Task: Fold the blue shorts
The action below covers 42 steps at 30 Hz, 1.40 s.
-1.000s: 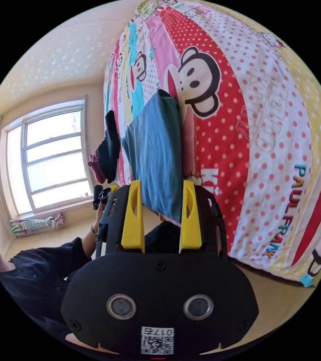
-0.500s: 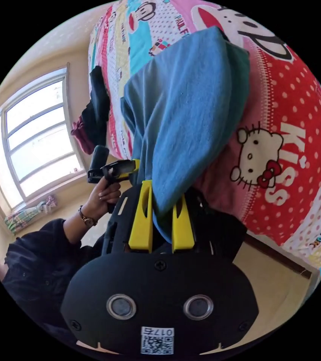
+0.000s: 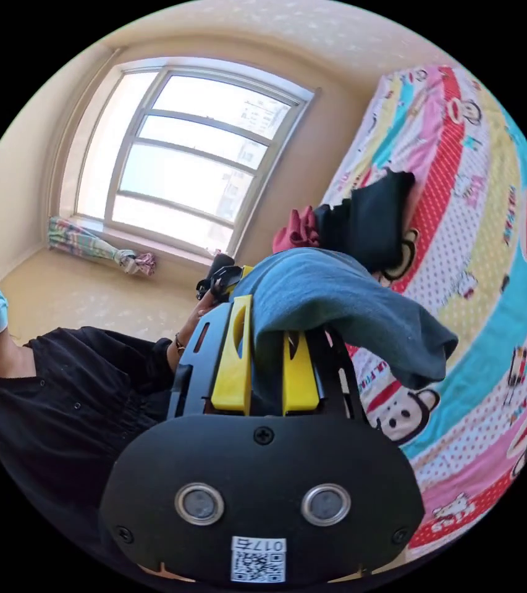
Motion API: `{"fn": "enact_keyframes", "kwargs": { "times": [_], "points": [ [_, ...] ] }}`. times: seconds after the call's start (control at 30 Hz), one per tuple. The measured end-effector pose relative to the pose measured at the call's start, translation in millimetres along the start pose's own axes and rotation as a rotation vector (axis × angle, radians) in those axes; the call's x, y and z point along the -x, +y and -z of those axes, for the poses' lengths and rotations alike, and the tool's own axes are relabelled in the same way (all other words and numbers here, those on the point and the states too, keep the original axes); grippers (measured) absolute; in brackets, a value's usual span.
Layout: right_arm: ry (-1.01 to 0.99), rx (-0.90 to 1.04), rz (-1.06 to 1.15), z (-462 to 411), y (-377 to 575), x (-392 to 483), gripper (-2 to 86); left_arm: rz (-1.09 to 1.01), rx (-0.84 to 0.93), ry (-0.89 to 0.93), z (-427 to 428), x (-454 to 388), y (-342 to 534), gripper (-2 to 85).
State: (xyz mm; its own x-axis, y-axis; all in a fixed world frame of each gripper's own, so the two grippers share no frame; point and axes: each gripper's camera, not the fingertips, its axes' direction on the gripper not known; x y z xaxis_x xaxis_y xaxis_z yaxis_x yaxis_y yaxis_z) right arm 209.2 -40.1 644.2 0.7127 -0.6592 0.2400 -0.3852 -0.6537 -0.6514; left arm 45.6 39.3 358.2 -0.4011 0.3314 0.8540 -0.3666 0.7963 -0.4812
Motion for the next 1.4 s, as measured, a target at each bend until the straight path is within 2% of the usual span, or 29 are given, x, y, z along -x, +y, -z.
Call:
{"fn": "enact_keyframes", "kwargs": {
  "times": [0.07, 0.13, 0.27, 0.33, 0.37, 0.47, 0.53, 0.6, 0.67, 0.7, 0.83, 0.9, 0.97, 1.07, 1.13, 1.23, 1.3, 1.4],
  "points": [
    [0.036, -0.021, 0.075, -15.8, -42.7, 10.9, 6.9, -0.085, -0.053, -0.034, 25.4, -11.8, -30.1, 8.5],
    [0.093, -0.062, 0.07, -30.6, -77.1, 6.5, 8.4, -0.112, -0.074, -0.161, 47.7, -2.7, -63.7, 10.3],
    [0.179, 0.009, -0.227, -67.6, -98.4, -69.7, 11.2, 0.086, -0.042, -0.394, 58.8, 65.7, -74.2, 9.7],
    [0.187, 0.087, -0.368, -82.9, -68.8, -108.5, 10.7, 0.253, 0.062, -0.542, 48.1, 138.2, -49.7, 5.8],
    [0.213, 0.137, -0.45, -89.7, -37.9, -130.1, 9.7, 0.306, 0.099, -0.569, 44.2, 159.7, -39.0, 4.8],
    [0.337, 0.259, -0.71, -90.5, 72.7, -174.3, 6.9, 0.596, 0.363, -0.631, 26.1, 274.5, 46.1, -0.1],
    [0.431, 0.367, -0.881, -82.2, 153.7, -187.1, 4.5, 0.967, 0.677, -0.68, 26.1, 345.4, 156.5, -0.8],
    [0.586, 0.539, -1.156, -63.5, 268.7, -180.0, 2.1, 1.207, 0.765, -0.665, 42.7, 359.2, 234.3, -0.9],
    [0.633, 0.622, -1.344, -48.2, 347.5, -156.2, 1.4, 1.36, 0.64, -0.606, 64.6, 351.2, 284.7, -1.0],
    [0.641, 0.628, -1.439, -38.5, 389.6, -135.2, 1.1, 1.423, 0.512, -0.537, 75.6, 343.6, 305.2, -1.0],
    [0.642, 0.469, -1.652, -14.4, 473.0, -76.5, 0.7, 1.537, 0.136, -0.34, 87.9, 331.5, 314.0, -1.0],
    [0.614, 0.321, -1.721, -8.1, 499.2, -56.4, 0.7, 1.497, 0.048, -0.289, 77.1, 332.1, 283.5, -1.0],
    [0.611, 0.239, -1.718, -5.6, 503.6, -53.1, 0.8, 1.382, 0.039, -0.245, 52.2, 331.1, 233.7, -1.0],
    [0.657, 0.156, -1.581, 5.8, 483.4, -61.4, 1.3, 1.004, 0.285, -0.26, -31.7, 300.3, 120.0, -1.0],
    [0.71, 0.12, -1.44, 20.9, 461.4, -65.8, 2.1, 0.631, 0.577, -0.432, -127.0, 234.0, 50.3, -1.0],
    [0.819, 0.048, -1.205, 63.2, 425.5, -57.2, 5.0, 0.266, 0.742, -0.706, -247.6, 134.7, 26.1, -1.0],
    [0.916, -0.13, -0.934, 113.8, 402.1, -20.8, 7.8, 0.106, 0.793, -0.72, -315.8, 86.4, 37.0, -1.0],
    [1.095, -0.303, -0.754, 185.6, 397.3, 29.6, 8.5, -0.028, 0.869, -0.678, -417.9, 28.9, 84.1, -1.0]
  ]
}}
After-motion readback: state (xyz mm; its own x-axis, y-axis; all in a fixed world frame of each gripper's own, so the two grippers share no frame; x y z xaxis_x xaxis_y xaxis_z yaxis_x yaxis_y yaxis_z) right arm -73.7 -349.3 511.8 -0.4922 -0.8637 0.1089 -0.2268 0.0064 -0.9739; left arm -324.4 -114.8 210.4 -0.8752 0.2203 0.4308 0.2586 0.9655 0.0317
